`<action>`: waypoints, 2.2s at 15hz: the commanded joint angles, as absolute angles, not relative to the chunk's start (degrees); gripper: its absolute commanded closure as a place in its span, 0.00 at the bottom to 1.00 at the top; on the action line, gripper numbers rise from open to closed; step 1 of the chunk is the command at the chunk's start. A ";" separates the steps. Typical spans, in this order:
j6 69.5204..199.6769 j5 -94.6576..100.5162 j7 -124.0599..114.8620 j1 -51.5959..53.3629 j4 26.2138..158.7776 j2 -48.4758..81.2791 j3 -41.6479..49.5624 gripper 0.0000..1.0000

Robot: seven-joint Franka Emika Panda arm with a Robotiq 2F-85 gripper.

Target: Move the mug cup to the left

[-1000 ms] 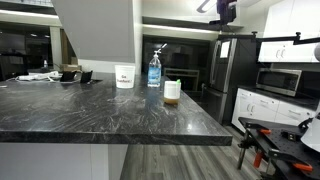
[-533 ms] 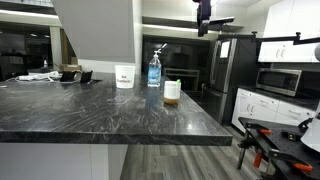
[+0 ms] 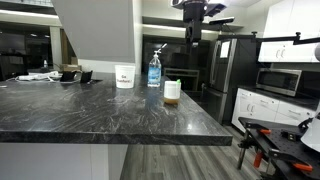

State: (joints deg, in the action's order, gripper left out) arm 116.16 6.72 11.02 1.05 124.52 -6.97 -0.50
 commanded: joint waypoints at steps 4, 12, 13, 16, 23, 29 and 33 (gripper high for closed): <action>128.43 6.33 13.88 -1.27 125.32 1.15 2.18 0.00; 134.65 5.91 15.12 -4.91 123.40 9.47 3.63 0.00; 135.01 5.75 15.34 -5.34 122.86 10.30 3.76 0.00; 135.10 4.54 17.40 -6.68 120.96 12.80 3.67 0.00; 134.07 3.98 18.64 -7.86 116.95 18.06 3.25 0.58; 134.03 5.20 17.76 -7.54 115.23 19.70 3.18 1.00; 134.57 6.63 16.13 -6.10 116.64 17.59 2.95 0.97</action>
